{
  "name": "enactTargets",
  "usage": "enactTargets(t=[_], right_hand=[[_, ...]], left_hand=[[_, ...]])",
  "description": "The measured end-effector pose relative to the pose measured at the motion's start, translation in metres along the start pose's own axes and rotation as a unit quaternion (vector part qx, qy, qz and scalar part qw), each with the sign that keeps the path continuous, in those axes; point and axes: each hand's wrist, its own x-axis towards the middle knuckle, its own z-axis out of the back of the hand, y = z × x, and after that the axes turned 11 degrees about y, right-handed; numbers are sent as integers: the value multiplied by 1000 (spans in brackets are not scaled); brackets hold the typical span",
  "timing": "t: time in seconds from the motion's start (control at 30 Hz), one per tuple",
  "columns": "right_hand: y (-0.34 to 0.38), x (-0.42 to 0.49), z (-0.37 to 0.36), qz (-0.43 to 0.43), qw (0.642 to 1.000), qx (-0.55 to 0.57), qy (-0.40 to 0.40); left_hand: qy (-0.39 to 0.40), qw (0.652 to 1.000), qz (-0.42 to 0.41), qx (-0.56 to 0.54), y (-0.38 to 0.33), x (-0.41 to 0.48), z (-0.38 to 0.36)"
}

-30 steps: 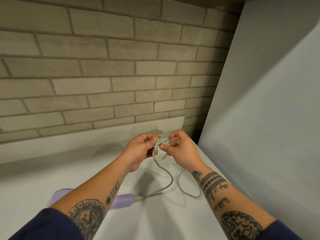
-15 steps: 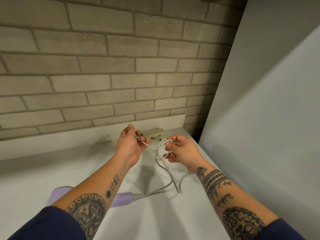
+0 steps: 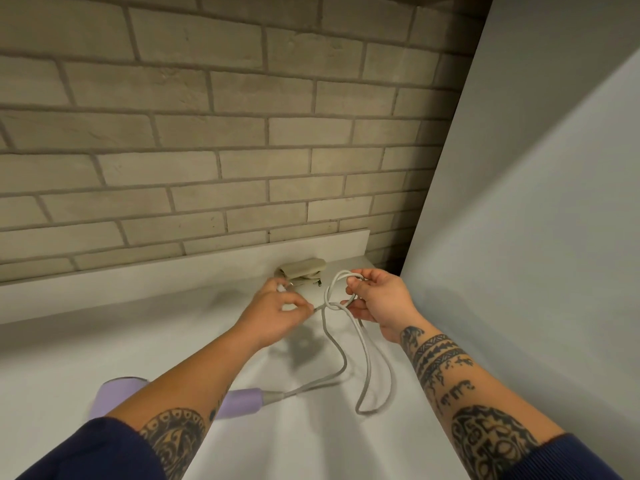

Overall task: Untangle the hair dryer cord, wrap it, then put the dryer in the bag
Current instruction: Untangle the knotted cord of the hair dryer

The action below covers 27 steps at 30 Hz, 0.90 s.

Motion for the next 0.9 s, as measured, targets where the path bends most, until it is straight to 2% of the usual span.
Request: enactTargets(t=[0.1, 0.27, 0.4, 0.5, 0.6, 0.63, 0.73, 0.9], right_hand=[[0, 0, -4, 0, 1000, 1, 16], [2, 1, -4, 6, 1000, 2, 22], [2, 2, 3, 6, 1000, -5, 9], [-2, 4, 12, 1, 1000, 3, -10], [-7, 5, 18, -5, 999, 15, -31], [-9, 5, 20, -9, 999, 13, -32], [-12, 6, 17, -20, 999, 3, -25], [-14, 5, 8, -23, 1000, 15, -15]], left_hand=[[70, 995, -22, 64, -7, 0, -9], [68, 995, -39, 65, -13, 9, -9], [17, 1000, -21, -13, -4, 8, -2], [-27, 992, 55, -108, 9, 7, 4], [-113, 936, 130, -306, 21, 7, 12], [-132, 925, 141, -326, 23, 6, 14], [-150, 923, 156, -319, 23, 6, 15], [-151, 948, 155, -233, 10, 12, 11]])
